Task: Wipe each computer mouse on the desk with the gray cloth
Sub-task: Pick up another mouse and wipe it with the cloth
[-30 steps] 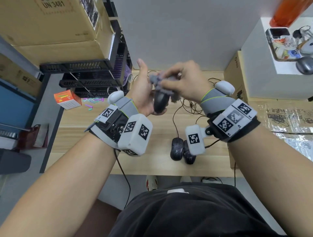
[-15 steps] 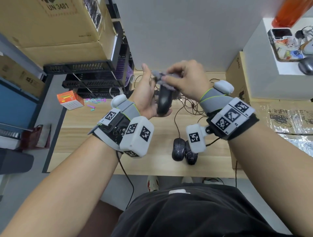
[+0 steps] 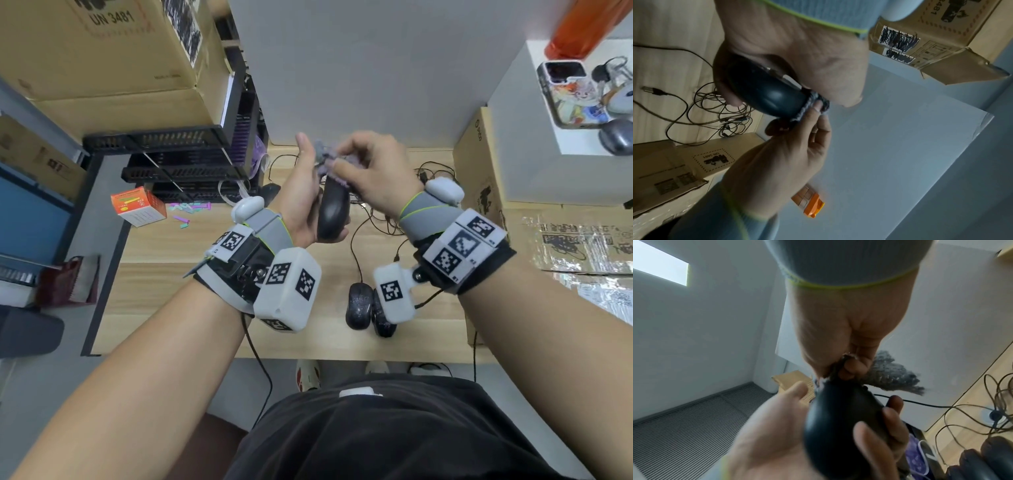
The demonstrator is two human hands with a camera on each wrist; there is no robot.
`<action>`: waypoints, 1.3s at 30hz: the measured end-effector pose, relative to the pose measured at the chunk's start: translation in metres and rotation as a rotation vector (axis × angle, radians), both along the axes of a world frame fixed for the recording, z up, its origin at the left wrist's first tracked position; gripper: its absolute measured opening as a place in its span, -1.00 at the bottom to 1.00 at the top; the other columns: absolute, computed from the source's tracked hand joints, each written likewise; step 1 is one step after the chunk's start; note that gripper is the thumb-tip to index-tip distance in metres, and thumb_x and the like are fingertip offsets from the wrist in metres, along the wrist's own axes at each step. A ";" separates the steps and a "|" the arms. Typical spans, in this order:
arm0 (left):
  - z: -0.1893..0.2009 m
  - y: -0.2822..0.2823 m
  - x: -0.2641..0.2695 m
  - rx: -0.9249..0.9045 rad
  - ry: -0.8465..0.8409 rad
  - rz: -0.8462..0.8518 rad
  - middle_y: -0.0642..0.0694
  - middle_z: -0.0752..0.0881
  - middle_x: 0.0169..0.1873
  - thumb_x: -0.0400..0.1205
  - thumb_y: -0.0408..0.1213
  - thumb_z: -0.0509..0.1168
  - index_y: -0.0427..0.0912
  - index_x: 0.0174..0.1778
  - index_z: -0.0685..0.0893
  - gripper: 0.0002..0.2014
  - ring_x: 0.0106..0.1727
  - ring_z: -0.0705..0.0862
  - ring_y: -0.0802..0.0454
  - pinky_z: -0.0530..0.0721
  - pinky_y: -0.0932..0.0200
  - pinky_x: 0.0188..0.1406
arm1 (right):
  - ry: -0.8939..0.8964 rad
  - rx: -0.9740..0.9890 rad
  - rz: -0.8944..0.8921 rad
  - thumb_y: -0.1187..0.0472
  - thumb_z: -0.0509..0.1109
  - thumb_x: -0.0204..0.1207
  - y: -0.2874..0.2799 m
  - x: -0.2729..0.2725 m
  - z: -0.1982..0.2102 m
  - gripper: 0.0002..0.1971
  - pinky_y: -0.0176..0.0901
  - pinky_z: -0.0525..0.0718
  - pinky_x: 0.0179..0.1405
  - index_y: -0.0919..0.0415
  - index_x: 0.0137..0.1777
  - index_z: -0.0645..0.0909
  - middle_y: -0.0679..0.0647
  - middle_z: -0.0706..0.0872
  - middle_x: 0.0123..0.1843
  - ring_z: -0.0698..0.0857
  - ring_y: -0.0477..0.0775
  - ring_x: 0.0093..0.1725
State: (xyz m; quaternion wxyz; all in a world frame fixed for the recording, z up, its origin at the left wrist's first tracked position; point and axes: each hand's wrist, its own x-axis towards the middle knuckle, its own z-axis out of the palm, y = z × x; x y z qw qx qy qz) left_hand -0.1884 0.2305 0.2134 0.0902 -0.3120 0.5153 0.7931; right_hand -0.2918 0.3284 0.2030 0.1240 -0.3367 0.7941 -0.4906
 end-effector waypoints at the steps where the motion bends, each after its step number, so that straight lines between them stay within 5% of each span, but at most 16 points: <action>1: 0.000 -0.003 0.000 0.002 0.004 0.020 -0.14 0.51 -0.31 0.49 0.64 -0.35 -0.04 0.05 0.73 -0.03 -0.38 0.50 -0.04 0.54 0.12 -0.30 | 0.019 0.013 0.075 0.06 0.57 0.36 0.000 0.006 -0.001 -0.87 -0.18 0.61 -0.21 -0.17 -0.26 0.67 -0.09 0.68 -0.27 0.64 -0.12 -0.30; 3: 0.000 -0.010 0.000 0.046 0.015 0.092 -0.09 0.55 -0.40 0.51 0.63 -0.33 -0.01 -0.21 0.63 -0.13 -0.48 0.52 -0.03 0.42 0.20 -0.30 | -0.029 0.051 0.291 0.17 0.61 0.37 0.005 0.020 0.003 -0.88 -0.22 0.63 -0.30 -0.07 -0.22 0.73 -0.04 0.72 -0.27 0.68 -0.12 -0.35; 5: 0.001 -0.016 0.002 0.054 -0.002 0.147 -0.07 0.67 -0.31 0.53 0.61 -0.29 0.02 -0.09 0.59 -0.20 -0.47 0.66 -0.08 0.59 0.13 -0.30 | -0.137 0.072 0.448 0.23 0.64 0.36 0.010 0.022 0.008 -0.90 -0.11 0.66 -0.43 0.04 -0.22 0.77 0.13 0.76 -0.31 0.68 0.12 -0.45; 6: 0.001 -0.016 0.003 0.036 -0.002 0.126 -0.09 0.68 -0.25 0.53 0.62 -0.28 0.04 -0.05 0.58 -0.21 -0.42 0.69 -0.09 0.61 0.10 -0.29 | -0.161 0.062 0.437 0.24 0.64 0.36 0.011 0.019 0.009 -0.90 -0.09 0.63 -0.47 0.05 -0.23 0.77 0.13 0.76 -0.33 0.64 0.18 -0.48; 9: -0.001 -0.008 0.003 -0.016 -0.003 -0.048 -0.24 0.63 -0.14 0.49 0.64 -0.37 0.02 0.09 0.66 -0.07 -0.31 0.60 -0.06 0.51 0.15 -0.32 | -0.107 -0.002 0.129 0.17 0.60 0.40 0.005 0.000 0.003 -0.87 -0.24 0.59 -0.34 -0.05 -0.24 0.70 -0.20 0.70 -0.40 0.60 -0.12 -0.43; 11: -0.003 -0.003 -0.001 -0.027 -0.026 -0.059 -0.21 0.63 -0.14 0.48 0.64 -0.40 -0.04 0.26 0.71 0.04 -0.33 0.57 -0.06 0.54 0.17 -0.34 | -0.097 -0.048 -0.023 0.08 0.56 0.39 -0.002 -0.003 -0.002 -0.88 -0.21 0.56 -0.35 -0.08 -0.27 0.66 -0.16 0.68 -0.40 0.58 -0.14 -0.44; 15: -0.002 -0.007 -0.006 0.050 0.013 0.088 -0.10 0.54 -0.49 0.50 0.64 -0.35 -0.08 -0.27 0.55 -0.12 -0.53 0.48 -0.01 0.48 0.26 -0.41 | -0.095 -0.029 0.226 0.23 0.60 0.40 0.004 0.015 0.001 -0.90 -0.21 0.61 -0.42 0.06 -0.23 0.72 -0.06 0.70 -0.34 0.60 -0.21 -0.47; 18: -0.001 -0.015 -0.003 0.064 0.001 0.125 -0.10 0.62 -0.35 0.47 0.66 -0.30 -0.05 0.04 0.55 -0.11 -0.51 0.60 -0.06 0.55 0.22 -0.36 | -0.255 -0.018 0.372 0.33 0.59 0.42 0.013 0.015 0.007 -0.92 -0.30 0.53 -0.54 0.31 -0.16 0.75 -0.05 0.68 -0.40 0.54 -0.18 -0.53; 22: -0.004 -0.007 -0.003 -0.045 -0.020 -0.044 -0.23 0.65 -0.13 0.47 0.64 -0.40 -0.04 0.18 0.65 0.00 -0.33 0.59 -0.07 0.54 0.19 -0.38 | -0.158 -0.015 0.052 0.14 0.58 0.44 0.004 -0.004 -0.004 -0.87 -0.19 0.53 -0.40 -0.03 -0.23 0.67 -0.13 0.63 -0.43 0.52 -0.12 -0.46; 24: -0.007 -0.004 -0.007 -0.045 -0.037 -0.025 -0.20 0.67 -0.20 0.47 0.65 -0.39 -0.10 0.14 0.70 0.03 -0.37 0.56 -0.06 0.56 0.18 -0.38 | -0.130 -0.040 -0.015 0.14 0.56 0.46 0.000 -0.001 -0.005 -0.85 -0.14 0.55 -0.47 -0.03 -0.25 0.64 -0.14 0.61 -0.46 0.52 -0.09 -0.48; 27: -0.009 -0.008 -0.009 -0.008 -0.022 0.096 -0.05 0.61 -0.50 0.51 0.63 -0.29 -0.05 -0.16 0.57 -0.16 -0.51 0.57 -0.02 0.58 0.18 -0.39 | -0.166 -0.072 0.222 0.31 0.58 0.43 0.005 0.016 0.001 -0.91 -0.25 0.53 -0.52 0.21 -0.21 0.71 -0.06 0.66 -0.41 0.54 -0.14 -0.49; 30: -0.008 -0.016 -0.008 0.024 -0.029 0.179 -0.02 0.83 -0.25 0.52 0.62 -0.16 0.00 0.24 0.63 -0.15 -0.24 0.85 -0.17 0.78 -0.07 -0.25 | -0.334 0.005 0.430 0.35 0.61 0.39 0.016 0.018 0.005 -0.92 -0.35 0.41 -0.62 0.22 -0.23 0.75 -0.05 0.62 -0.55 0.44 -0.12 -0.62; 35: -0.001 -0.017 -0.005 -0.035 -0.032 0.049 -0.04 0.70 -0.18 0.53 0.60 -0.07 0.08 0.22 0.61 -0.26 -0.31 0.64 -0.05 0.54 0.18 -0.43 | -0.299 -0.014 0.053 0.32 0.60 0.40 0.015 -0.010 -0.012 -0.81 -0.29 0.51 -0.55 0.05 -0.28 0.67 0.01 0.63 -0.42 0.53 -0.07 -0.54; 39: -0.005 -0.018 -0.001 -0.076 -0.034 0.067 -0.12 0.82 0.00 0.62 0.28 0.33 -0.11 0.41 0.58 -0.39 -0.15 0.83 -0.08 0.81 -0.02 -0.20 | -0.316 -0.011 -0.150 0.14 0.62 0.29 0.022 -0.022 -0.029 -0.83 0.11 0.67 -0.24 -0.10 -0.39 0.69 0.05 0.68 -0.28 0.63 0.05 -0.30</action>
